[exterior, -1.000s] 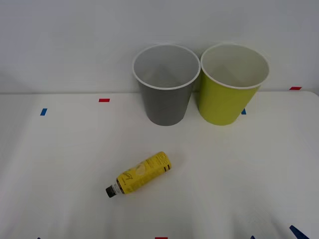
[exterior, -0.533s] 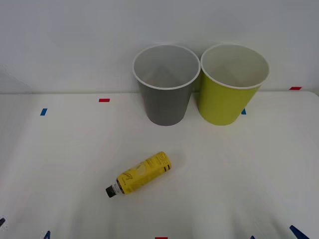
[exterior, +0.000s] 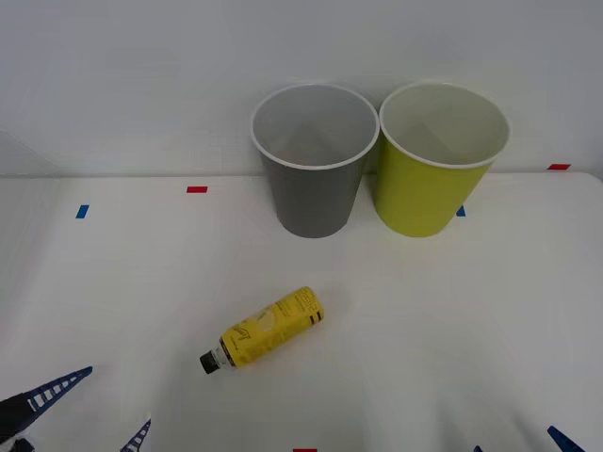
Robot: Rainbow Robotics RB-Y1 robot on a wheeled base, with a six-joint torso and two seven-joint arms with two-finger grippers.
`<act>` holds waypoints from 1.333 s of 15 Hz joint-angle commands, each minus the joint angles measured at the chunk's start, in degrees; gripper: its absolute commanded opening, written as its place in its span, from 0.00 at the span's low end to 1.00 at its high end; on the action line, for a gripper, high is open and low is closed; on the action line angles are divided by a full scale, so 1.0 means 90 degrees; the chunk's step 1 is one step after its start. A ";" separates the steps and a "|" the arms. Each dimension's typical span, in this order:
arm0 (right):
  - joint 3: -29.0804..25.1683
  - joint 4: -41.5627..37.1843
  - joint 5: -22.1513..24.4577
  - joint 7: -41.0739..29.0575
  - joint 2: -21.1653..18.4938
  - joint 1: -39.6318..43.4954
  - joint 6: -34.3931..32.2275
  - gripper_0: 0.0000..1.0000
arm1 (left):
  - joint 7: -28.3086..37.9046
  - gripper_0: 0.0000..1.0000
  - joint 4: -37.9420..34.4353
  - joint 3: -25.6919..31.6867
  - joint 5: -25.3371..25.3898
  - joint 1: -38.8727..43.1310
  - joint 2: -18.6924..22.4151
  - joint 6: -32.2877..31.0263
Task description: Put cans in the gray bin and PET bottles in the light green bin.
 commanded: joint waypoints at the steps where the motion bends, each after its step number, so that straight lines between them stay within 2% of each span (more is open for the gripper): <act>1: 0.0000 0.0000 0.0000 0.0000 0.0000 0.0000 0.0000 0.99 | -0.0118 1.00 -0.0698 -0.0015 -0.0148 -0.0349 0.0328 0.1065; 2: 0.0000 0.0000 0.0000 0.0000 0.0000 0.0000 0.0000 0.99 | -0.0137 1.00 -0.0825 -0.0015 -0.0197 -0.0437 0.0357 0.1338; 5: 0.0000 0.0000 0.0000 0.0000 0.0000 0.0000 0.0000 0.99 | -0.0255 1.00 -0.1577 -0.0015 -0.0353 -0.0945 0.0504 0.2910; 10: 0.0000 0.0000 0.0000 0.0000 0.0000 0.0000 0.0000 0.99 | -0.0372 1.00 -0.3315 -0.0025 -0.0480 -0.1716 0.0582 0.6182; 12: 0.0000 0.0000 0.0000 0.0000 0.0000 0.0000 0.0000 0.99 | -0.0489 1.00 -0.3549 -0.0191 -0.0402 -0.2058 0.0572 0.6826; 18: 0.0000 0.0000 0.0000 0.0000 0.0000 0.0000 0.0000 0.99 | -0.0733 1.00 -0.3539 -0.1519 -0.0324 -0.4197 0.0543 0.8672; 20: 0.0000 0.0000 0.0000 0.0000 0.0000 0.0000 0.0000 0.99 | -0.0762 1.00 -0.3491 -0.1802 -0.0012 -0.4822 0.0513 0.9151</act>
